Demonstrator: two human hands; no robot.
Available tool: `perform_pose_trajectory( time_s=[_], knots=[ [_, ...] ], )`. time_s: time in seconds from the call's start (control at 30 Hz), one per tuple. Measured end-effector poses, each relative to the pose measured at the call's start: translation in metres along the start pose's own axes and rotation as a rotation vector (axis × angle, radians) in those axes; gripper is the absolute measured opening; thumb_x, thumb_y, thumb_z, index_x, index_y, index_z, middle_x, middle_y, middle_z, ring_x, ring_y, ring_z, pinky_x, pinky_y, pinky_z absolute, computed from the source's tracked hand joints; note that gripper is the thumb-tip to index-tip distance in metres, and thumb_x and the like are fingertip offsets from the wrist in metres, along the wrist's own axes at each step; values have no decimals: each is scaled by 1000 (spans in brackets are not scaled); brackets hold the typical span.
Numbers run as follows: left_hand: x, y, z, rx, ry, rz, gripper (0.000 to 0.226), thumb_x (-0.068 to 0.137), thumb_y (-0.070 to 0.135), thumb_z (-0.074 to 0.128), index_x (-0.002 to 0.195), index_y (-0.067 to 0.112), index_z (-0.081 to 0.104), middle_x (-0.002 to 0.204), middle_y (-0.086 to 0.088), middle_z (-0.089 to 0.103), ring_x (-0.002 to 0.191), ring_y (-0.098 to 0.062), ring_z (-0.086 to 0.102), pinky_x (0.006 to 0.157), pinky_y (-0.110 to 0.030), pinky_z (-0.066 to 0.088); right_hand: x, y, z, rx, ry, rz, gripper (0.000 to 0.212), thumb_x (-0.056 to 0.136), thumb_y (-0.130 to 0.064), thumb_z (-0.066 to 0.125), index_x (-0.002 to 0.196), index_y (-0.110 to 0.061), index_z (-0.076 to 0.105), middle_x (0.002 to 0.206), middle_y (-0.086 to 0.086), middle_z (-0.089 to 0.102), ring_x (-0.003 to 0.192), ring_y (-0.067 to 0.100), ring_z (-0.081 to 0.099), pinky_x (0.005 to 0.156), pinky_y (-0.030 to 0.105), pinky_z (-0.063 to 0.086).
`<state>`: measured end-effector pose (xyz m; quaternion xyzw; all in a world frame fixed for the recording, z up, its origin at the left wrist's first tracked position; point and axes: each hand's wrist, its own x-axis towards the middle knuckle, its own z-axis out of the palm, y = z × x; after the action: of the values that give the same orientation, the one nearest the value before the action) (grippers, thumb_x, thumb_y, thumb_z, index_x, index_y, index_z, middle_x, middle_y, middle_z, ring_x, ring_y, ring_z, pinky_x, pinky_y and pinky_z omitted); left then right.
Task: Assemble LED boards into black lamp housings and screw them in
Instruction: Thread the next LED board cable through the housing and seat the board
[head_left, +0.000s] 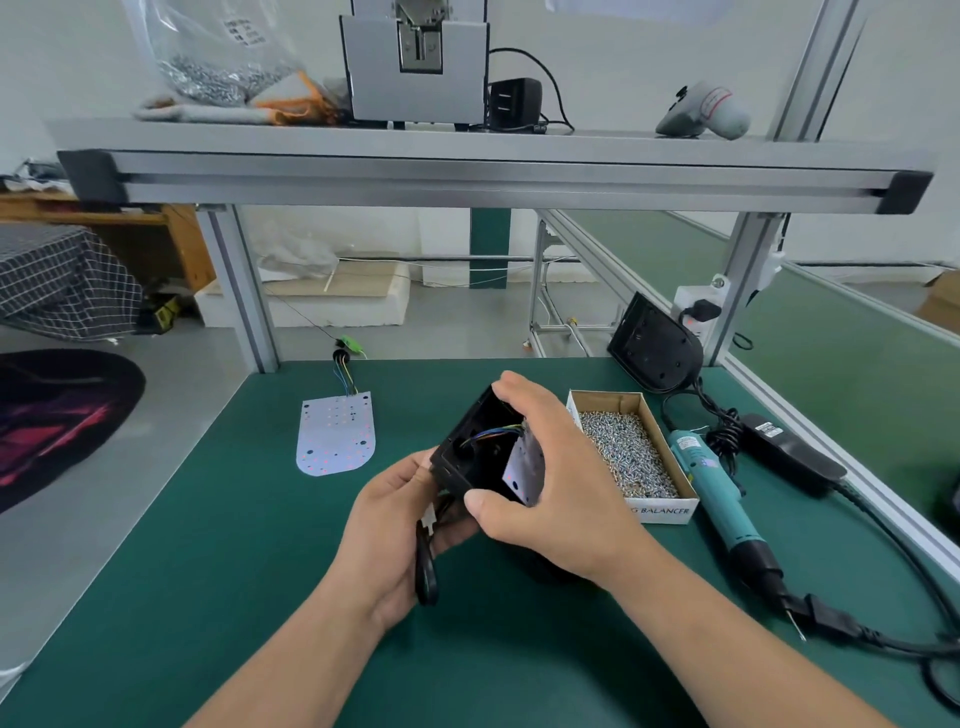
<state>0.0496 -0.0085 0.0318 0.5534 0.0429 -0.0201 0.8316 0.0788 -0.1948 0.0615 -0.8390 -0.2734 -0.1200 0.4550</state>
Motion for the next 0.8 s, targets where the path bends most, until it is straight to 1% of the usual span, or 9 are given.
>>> perform_pose_trajectory(
  time_s=[0.13,0.23,0.3,0.4,0.5,0.57,0.67,0.73,0.8],
  knots=[
    [3,-2,-2,-19,28,-29,30,110,17,54,126,-4,68,127,-32,69,103,-39,65,92,-51,61,-1,-4,3,-12,12,-41,92,72,-52,82,154,-42,40,163,-31,29,152,-6,28,118,26,29],
    [4,-2,-4,-41,68,-52,37,112,26,50,128,-2,69,116,-26,74,94,-33,67,94,-51,59,1,-5,0,27,41,-81,89,73,-46,83,152,-43,42,162,-26,32,154,4,31,120,32,32],
    [3,-1,-5,-29,74,-53,40,112,33,50,129,1,69,120,-24,74,96,-33,70,101,-58,55,2,-5,-4,49,61,-82,90,73,-47,83,152,-47,40,162,-23,35,154,7,33,119,35,33],
    [0,0,0,23,24,-20,36,112,38,49,130,16,72,127,-18,74,105,-31,74,99,-57,59,1,-4,-5,44,66,-52,89,73,-52,80,153,-42,42,160,-23,35,153,6,33,117,30,33],
    [-3,-2,4,13,-44,35,33,111,34,53,144,35,61,133,-12,72,117,-32,71,100,-56,59,1,-4,-1,2,101,3,85,75,-59,76,151,-37,45,156,-27,34,150,1,32,113,22,32],
    [-2,-4,4,15,-100,83,38,108,30,62,145,37,57,136,-16,70,121,-35,69,103,-60,56,3,-4,2,-5,155,52,81,75,-63,74,147,-35,48,153,-26,34,148,2,35,110,20,34],
    [-3,-9,4,32,-195,97,52,97,32,75,145,33,55,136,-29,62,121,-40,68,96,-61,59,6,0,2,-3,226,113,74,74,-68,73,137,-35,52,146,-21,36,142,4,40,105,18,37],
    [-4,-14,5,49,-232,84,65,88,36,86,144,38,54,130,-25,68,118,-40,71,88,-54,61,7,5,3,-6,250,145,73,73,-73,73,132,-34,54,142,-22,37,138,1,41,100,16,37],
    [-3,-19,7,161,-205,113,68,82,38,92,140,41,56,122,-13,75,111,-36,73,82,-49,63,9,8,4,-12,242,190,73,70,-80,72,124,-34,56,142,-24,33,137,-4,39,95,13,36]
  ],
)
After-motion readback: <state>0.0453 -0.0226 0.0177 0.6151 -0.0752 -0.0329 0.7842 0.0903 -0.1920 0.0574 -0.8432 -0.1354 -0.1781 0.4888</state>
